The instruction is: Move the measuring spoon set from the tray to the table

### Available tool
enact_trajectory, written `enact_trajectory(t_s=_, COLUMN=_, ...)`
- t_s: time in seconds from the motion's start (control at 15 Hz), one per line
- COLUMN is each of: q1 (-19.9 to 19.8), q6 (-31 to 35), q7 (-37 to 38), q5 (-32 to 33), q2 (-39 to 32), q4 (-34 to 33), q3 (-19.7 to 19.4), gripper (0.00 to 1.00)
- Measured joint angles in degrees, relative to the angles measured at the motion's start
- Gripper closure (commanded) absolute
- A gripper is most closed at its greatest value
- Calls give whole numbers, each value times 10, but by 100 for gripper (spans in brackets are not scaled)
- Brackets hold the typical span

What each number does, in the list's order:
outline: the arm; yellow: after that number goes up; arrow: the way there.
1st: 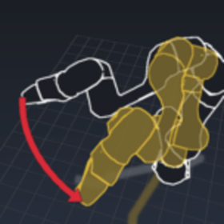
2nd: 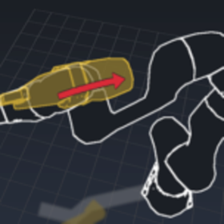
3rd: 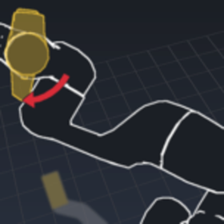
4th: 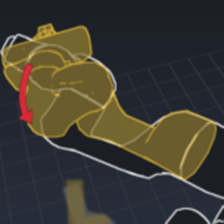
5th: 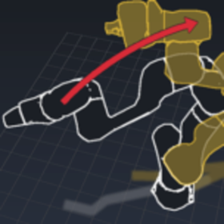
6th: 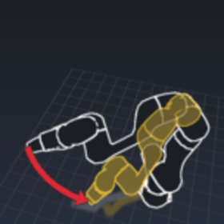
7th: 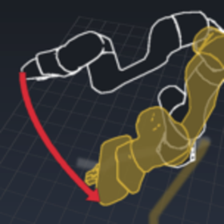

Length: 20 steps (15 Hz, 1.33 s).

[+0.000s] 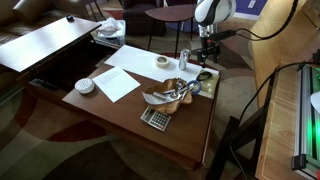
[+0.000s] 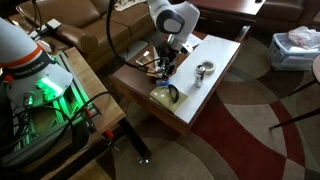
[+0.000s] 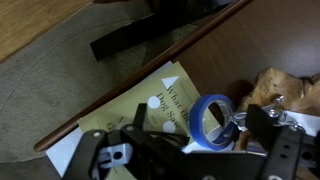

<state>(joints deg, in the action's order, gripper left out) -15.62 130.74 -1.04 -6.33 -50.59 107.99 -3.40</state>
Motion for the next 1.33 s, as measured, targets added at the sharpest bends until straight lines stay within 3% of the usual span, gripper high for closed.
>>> enact_trajectory(t_s=0.53, q1=5, q6=8, q7=-25, q5=0, q2=-11, q4=4, q3=14, gripper=0)
enact_trajectory(t_s=0.87, q1=7, q6=132, q7=-80, q5=-1, q2=-29, q4=68, q3=59, gripper=0)
enact_trajectory(t_s=1.13, q1=3, q6=311, q7=-121, q5=-1, q2=-31, q4=134, q3=85, gripper=0)
enact_trajectory(t_s=1.33, q1=3, q6=322, q7=-121, q5=1, q2=-31, q4=139, q3=88, gripper=0)
